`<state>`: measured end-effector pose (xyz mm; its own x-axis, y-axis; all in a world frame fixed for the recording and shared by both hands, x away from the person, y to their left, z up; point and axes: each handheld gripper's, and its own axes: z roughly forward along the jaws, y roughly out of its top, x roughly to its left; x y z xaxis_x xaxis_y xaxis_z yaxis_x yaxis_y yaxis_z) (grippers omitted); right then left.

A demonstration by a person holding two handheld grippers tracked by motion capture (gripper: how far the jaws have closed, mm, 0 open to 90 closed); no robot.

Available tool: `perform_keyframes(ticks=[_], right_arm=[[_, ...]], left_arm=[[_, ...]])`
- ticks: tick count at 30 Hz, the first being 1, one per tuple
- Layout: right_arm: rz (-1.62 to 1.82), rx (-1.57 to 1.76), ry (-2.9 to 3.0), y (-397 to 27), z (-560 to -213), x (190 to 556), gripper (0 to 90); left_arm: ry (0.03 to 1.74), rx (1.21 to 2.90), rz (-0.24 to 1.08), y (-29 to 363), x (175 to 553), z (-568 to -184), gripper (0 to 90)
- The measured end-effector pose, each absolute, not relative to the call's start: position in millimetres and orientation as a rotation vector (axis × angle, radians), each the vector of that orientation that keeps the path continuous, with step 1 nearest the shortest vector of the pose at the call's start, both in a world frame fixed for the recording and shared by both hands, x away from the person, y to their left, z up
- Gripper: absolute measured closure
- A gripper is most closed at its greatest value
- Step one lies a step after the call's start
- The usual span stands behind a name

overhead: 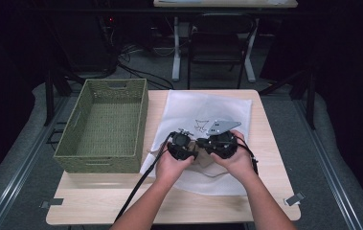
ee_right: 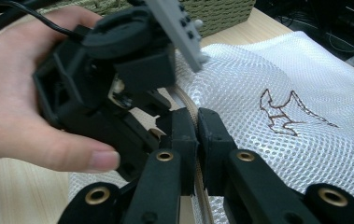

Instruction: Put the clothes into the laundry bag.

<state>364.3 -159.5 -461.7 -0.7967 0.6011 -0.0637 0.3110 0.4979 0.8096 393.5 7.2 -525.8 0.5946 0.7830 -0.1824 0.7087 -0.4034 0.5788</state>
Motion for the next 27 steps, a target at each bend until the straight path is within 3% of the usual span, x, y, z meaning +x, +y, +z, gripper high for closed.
perform_keyframes(ticks=[15,27], right_arm=[[1.196,0.765,2.407,-159.8,-461.7,364.5,86.5],[1.196,0.765,2.409,-159.7,-462.1,364.7,86.5]], left_arm=[[1.12,2.19,0.151,25.4,370.3,-519.0,53.3],[1.119,2.203,0.135,26.3,363.0,-535.6,53.7]])
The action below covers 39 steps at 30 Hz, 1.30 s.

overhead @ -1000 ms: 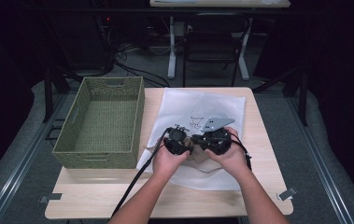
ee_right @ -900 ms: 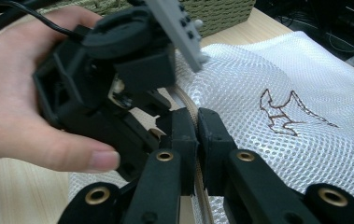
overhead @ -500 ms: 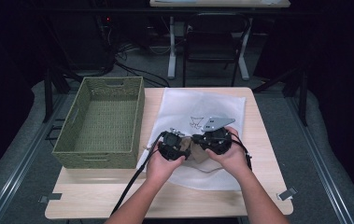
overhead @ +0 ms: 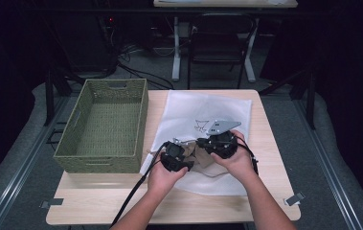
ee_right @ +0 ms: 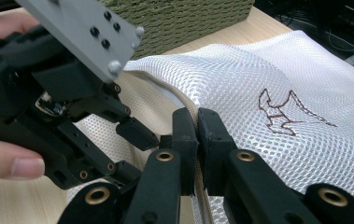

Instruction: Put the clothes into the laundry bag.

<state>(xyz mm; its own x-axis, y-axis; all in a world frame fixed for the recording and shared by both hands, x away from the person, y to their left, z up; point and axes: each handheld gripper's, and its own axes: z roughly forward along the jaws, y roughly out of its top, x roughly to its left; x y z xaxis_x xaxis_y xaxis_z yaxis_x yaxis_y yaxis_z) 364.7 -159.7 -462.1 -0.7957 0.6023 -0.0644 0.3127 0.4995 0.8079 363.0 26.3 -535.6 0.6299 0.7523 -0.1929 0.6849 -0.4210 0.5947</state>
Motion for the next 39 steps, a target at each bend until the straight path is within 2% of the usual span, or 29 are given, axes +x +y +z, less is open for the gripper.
perform_keyframes(ticks=[10,14,21,28,39], right_arm=[[1.193,0.763,2.411,-159.3,-462.2,364.6,86.4],[1.188,0.759,2.412,-158.6,-462.5,364.4,86.5],[1.184,0.757,2.412,-158.3,-462.5,364.1,86.4],[1.181,0.757,2.413,-158.0,-462.5,363.6,86.5],[1.18,0.76,2.412,-157.8,-462.4,363.1,86.5]], left_arm=[[1.114,2.228,0.119,21.0,365.9,-545.2,54.5],[1.125,2.235,0.122,17.9,368.4,-550.8,60.6],[1.15,2.262,0.132,15.2,372.6,-561.2,77.7],[1.153,2.256,0.149,14.7,373.5,-563.9,87.1],[1.151,2.22,0.147,16.7,379.9,-556.9,89.2]])
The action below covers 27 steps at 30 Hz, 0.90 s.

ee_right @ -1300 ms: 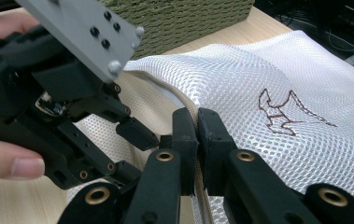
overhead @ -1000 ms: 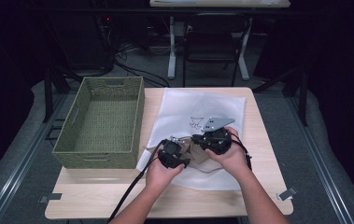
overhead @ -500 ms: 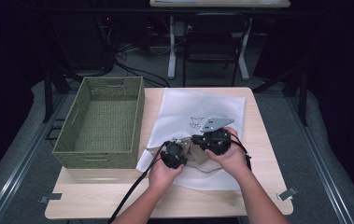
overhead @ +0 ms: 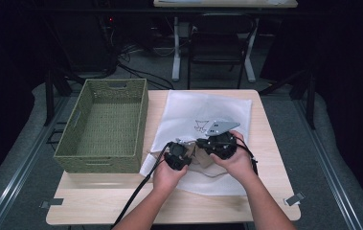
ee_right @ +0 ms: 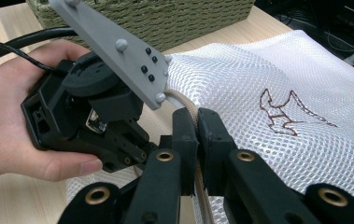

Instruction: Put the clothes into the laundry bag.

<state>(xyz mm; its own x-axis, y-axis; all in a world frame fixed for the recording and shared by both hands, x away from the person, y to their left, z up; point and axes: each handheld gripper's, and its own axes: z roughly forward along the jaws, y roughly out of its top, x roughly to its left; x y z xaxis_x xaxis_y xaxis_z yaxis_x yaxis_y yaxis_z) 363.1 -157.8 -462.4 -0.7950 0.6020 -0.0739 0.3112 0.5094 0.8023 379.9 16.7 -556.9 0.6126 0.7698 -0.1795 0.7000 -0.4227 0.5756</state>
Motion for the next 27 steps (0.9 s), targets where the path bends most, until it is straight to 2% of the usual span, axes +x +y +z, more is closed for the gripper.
perform_keyframes(ticks=[27], right_arm=[[1.178,0.758,2.414,-158.1,-462.4,362.8,86.6]], left_arm=[[1.167,2.184,0.161,10.8,400.8,-533.5,89.3]])
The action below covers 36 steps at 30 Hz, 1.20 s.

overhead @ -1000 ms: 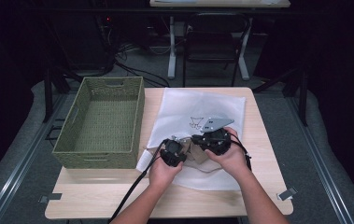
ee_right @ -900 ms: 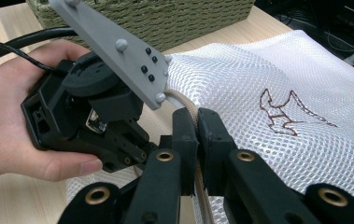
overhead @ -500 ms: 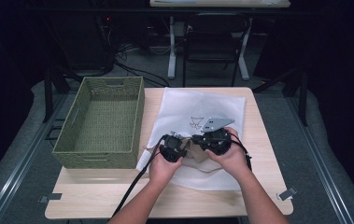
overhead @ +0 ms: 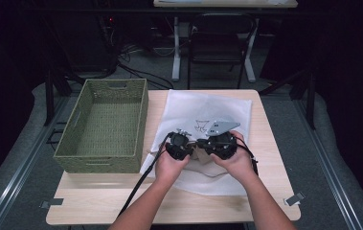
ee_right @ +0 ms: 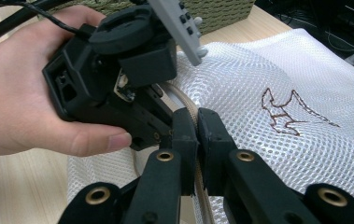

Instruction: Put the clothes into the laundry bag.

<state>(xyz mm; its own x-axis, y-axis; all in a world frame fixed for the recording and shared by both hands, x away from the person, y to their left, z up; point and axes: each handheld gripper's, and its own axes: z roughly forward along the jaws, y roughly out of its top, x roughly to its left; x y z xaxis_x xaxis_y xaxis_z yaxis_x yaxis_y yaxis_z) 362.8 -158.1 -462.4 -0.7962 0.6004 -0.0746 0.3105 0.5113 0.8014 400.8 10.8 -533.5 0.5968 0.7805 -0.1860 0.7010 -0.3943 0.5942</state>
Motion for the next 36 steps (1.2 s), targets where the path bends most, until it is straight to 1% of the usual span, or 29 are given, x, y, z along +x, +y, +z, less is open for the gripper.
perform_keyframes(ticks=[8,20,29,32,36], right_arm=[[1.178,0.753,2.415,-158.3,-462.3,362.5,86.6],[1.177,0.757,2.413,-159.2,-462.5,361.8,86.7],[1.187,0.763,2.411,-161.4,-462.4,361.8,86.7],[1.188,0.767,2.409,-161.8,-462.3,361.7,86.6],[1.183,0.761,2.413,-161.7,-463.1,361.5,86.6]], left_arm=[[1.19,2.157,0.145,9.5,407.0,-530.9,89.3],[1.182,2.164,0.149,4.6,410.8,-528.0,88.6],[1.121,2.215,0.133,8.7,401.5,-520.7,73.5],[1.091,2.215,0.128,12.4,394.4,-518.9,65.8],[1.067,2.214,0.129,19.8,383.1,-516.4,61.9]])
